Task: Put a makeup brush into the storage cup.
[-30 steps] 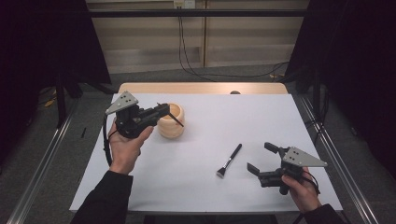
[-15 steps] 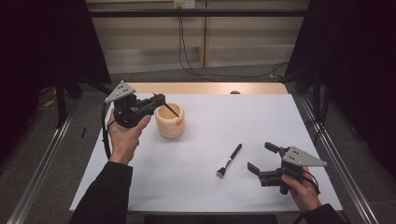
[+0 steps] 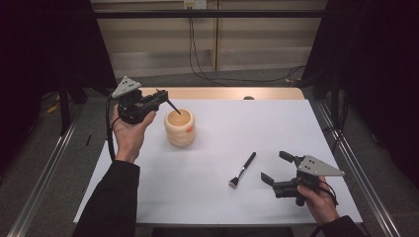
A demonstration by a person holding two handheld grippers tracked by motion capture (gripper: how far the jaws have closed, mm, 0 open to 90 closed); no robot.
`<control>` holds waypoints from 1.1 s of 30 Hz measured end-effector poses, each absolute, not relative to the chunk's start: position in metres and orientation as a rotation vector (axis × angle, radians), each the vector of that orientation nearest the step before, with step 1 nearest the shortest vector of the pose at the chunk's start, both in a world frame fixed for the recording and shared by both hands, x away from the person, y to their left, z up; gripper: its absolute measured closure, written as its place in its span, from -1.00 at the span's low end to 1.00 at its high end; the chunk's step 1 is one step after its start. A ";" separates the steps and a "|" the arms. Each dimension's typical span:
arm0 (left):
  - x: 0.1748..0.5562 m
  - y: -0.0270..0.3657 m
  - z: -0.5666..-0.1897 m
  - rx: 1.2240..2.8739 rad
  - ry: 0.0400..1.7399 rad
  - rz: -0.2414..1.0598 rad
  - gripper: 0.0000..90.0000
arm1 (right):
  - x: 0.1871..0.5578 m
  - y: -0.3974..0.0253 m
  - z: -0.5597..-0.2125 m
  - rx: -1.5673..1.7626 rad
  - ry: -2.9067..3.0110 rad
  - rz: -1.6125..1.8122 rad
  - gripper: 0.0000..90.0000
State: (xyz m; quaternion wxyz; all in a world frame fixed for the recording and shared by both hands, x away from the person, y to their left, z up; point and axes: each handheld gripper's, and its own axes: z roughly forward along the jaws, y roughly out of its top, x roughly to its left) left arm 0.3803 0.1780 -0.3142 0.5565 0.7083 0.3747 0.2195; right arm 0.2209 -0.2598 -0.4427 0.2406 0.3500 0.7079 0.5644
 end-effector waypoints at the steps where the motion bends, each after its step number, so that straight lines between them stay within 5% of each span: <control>1: 0.382 0.178 -0.316 1.677 0.895 0.521 0.87 | 0.221 -0.260 -0.443 0.959 1.937 1.541 -0.97; 33: 0.395 0.174 -0.368 1.733 0.960 0.467 0.87 | 0.220 -0.260 -0.442 0.955 1.939 1.545 -0.98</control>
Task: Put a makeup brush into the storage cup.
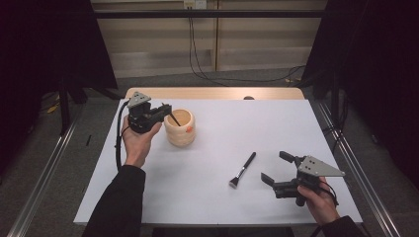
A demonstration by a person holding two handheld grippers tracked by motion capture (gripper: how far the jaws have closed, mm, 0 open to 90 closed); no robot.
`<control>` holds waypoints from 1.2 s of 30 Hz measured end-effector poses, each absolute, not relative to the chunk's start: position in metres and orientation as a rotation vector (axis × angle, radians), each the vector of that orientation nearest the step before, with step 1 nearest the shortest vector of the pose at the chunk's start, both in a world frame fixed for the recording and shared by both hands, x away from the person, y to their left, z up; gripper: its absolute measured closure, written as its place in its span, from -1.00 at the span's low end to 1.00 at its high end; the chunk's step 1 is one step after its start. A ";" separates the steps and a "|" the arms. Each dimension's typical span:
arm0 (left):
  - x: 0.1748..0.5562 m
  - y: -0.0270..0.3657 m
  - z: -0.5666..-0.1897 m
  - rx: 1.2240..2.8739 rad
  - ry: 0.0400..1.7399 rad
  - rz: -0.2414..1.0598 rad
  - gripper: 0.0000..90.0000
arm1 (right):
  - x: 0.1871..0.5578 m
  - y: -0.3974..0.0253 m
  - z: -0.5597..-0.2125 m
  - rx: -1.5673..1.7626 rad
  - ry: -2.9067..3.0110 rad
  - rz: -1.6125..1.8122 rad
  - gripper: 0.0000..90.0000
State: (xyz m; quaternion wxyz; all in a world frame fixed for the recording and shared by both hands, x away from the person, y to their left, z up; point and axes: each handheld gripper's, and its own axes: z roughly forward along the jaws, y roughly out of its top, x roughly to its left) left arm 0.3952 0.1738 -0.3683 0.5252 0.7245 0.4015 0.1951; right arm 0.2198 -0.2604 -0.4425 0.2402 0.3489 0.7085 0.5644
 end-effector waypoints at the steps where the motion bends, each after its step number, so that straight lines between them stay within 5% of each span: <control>1: 0.395 0.174 -0.369 1.728 0.960 0.464 0.87 | 0.220 -0.260 -0.443 0.957 1.937 1.545 -0.98; 21: 0.399 0.173 -0.383 1.755 0.980 0.475 0.83 | 0.219 -0.261 -0.443 0.954 1.935 1.543 -0.97; 27: 0.400 0.174 -0.386 1.738 1.007 0.490 0.52 | 0.218 -0.260 -0.443 0.949 1.939 1.543 -0.98; 36: 0.399 0.174 -0.385 1.709 0.969 0.508 -0.25 | 0.220 -0.261 -0.443 0.958 1.938 1.548 -0.98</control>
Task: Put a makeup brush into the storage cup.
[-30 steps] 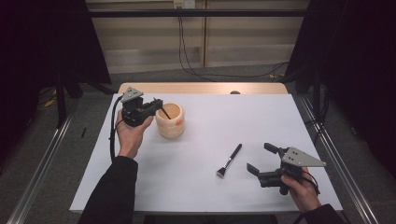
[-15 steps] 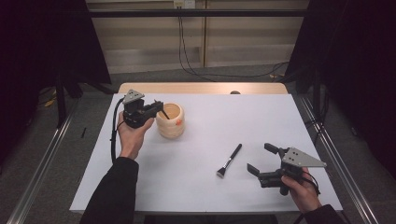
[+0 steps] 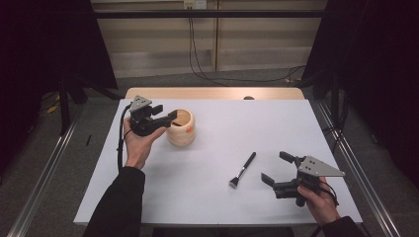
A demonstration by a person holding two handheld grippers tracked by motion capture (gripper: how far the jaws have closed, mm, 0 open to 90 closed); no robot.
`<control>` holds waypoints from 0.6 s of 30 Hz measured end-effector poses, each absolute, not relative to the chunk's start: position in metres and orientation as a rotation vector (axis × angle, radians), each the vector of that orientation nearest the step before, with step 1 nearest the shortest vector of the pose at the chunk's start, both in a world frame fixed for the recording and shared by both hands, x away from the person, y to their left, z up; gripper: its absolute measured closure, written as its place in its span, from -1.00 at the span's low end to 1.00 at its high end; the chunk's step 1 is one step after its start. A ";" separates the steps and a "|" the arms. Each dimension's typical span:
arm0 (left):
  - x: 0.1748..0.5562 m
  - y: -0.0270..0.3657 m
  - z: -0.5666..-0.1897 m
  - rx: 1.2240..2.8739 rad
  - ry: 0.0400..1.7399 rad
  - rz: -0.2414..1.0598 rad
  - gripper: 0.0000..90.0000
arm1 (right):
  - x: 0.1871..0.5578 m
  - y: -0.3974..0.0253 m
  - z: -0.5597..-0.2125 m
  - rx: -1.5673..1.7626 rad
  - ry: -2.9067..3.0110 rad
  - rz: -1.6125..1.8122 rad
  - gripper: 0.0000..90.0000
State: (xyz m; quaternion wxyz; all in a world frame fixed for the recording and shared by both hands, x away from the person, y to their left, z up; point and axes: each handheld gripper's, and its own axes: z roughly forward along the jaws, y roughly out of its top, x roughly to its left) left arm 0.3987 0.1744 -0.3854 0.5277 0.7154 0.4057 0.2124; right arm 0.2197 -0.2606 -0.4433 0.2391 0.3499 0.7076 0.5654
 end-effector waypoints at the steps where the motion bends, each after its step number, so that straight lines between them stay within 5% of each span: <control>1: 0.399 0.174 -0.385 1.706 0.970 0.502 -0.36 | 0.220 -0.260 -0.443 0.957 1.941 1.546 -0.98; 11: 0.394 0.179 -0.384 1.651 0.999 0.501 -0.89 | 0.220 -0.259 -0.443 0.965 1.935 1.544 -0.98; 18: 0.390 0.180 -0.381 1.660 0.954 0.526 -0.98 | 0.222 -0.259 -0.444 0.968 1.937 1.553 -0.98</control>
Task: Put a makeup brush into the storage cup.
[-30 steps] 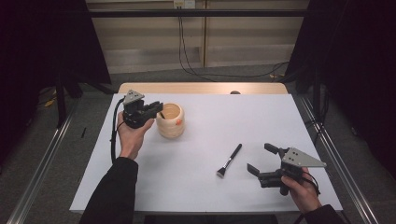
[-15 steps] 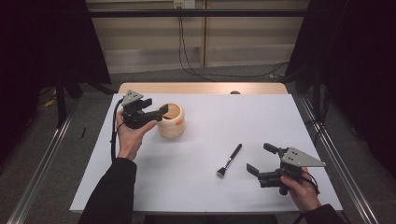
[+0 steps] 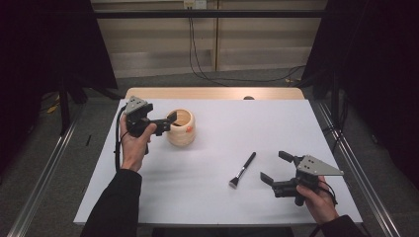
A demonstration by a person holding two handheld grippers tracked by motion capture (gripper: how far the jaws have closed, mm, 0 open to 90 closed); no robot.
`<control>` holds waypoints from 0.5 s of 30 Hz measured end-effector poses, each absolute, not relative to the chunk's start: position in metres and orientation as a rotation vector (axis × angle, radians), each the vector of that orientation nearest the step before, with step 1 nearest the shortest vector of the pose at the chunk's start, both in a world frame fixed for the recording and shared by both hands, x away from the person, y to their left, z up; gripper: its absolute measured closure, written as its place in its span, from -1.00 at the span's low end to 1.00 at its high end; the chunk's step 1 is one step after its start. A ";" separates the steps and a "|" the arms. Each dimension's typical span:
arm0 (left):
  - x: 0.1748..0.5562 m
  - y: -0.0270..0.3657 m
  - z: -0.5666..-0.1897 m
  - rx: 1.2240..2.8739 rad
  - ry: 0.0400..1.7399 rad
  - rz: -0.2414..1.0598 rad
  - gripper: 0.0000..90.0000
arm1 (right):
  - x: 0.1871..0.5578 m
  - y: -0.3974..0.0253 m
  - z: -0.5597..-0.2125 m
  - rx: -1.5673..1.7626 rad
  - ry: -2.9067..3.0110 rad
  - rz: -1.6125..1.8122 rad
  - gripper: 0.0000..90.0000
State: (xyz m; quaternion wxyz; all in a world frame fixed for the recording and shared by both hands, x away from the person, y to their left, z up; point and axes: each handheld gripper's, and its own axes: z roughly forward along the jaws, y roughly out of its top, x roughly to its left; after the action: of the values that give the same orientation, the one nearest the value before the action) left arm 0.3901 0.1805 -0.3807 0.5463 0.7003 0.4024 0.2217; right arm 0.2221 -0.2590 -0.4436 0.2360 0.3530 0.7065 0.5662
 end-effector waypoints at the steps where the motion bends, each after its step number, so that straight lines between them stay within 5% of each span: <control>1: 0.389 0.180 -0.380 1.660 0.962 0.530 -0.98 | 0.222 -0.259 -0.443 0.968 1.935 1.550 -0.98; 15: 0.370 0.184 -0.382 1.620 0.952 0.544 -0.96 | 0.224 -0.260 -0.443 0.966 1.946 1.557 -0.98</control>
State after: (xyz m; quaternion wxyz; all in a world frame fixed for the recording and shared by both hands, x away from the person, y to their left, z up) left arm 0.3698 0.1841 -0.3824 0.5584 0.6870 0.4038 0.2306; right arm 0.2239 -0.2599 -0.4432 0.2320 0.3515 0.7082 0.5667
